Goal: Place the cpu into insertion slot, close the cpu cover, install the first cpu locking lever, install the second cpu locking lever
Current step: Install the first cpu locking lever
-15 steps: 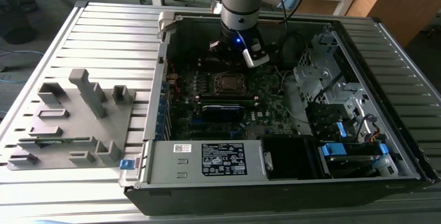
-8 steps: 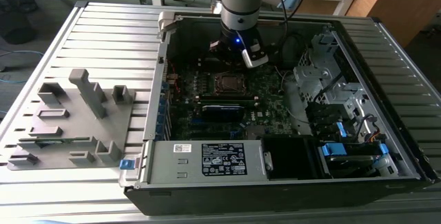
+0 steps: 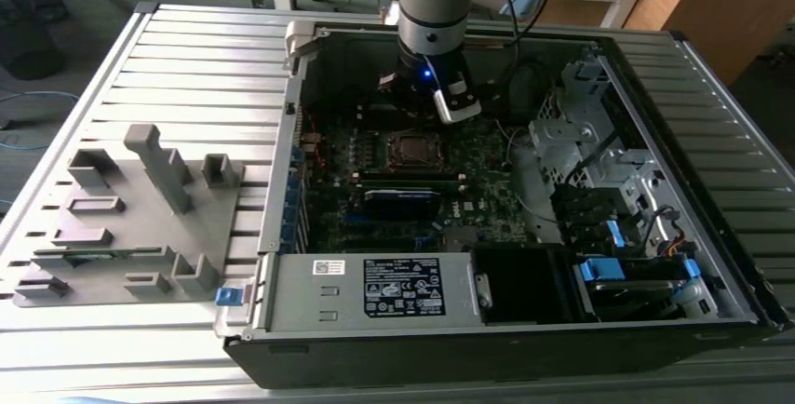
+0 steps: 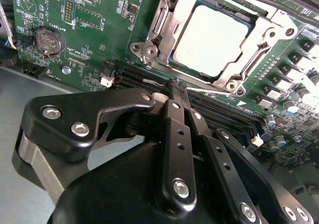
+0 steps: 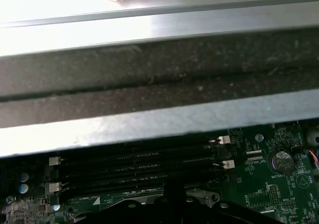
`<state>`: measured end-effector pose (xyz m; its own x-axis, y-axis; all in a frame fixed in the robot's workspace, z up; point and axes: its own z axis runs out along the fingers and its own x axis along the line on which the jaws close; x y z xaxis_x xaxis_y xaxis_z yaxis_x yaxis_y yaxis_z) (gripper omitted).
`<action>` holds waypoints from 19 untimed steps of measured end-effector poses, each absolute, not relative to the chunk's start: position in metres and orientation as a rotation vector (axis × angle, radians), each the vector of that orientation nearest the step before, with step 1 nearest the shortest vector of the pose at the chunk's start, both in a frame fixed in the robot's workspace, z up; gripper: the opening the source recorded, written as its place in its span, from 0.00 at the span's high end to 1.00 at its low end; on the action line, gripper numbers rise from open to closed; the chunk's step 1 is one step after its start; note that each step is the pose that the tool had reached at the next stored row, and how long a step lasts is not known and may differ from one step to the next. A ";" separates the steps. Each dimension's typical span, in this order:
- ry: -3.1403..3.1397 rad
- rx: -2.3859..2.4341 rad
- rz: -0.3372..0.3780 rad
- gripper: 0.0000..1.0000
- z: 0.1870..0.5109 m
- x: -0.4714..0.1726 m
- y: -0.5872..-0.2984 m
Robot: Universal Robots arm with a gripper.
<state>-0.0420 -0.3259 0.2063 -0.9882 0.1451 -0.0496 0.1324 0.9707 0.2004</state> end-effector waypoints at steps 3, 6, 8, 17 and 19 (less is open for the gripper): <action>3.055 0.216 0.304 0.89 0.206 -0.042 -0.326; 3.050 0.253 0.303 0.89 0.206 -0.042 -0.326; 3.043 0.296 0.301 0.89 0.206 -0.042 -0.326; 3.027 0.389 0.297 0.89 0.206 -0.042 -0.324; 3.026 0.393 0.297 0.89 0.206 -0.042 -0.324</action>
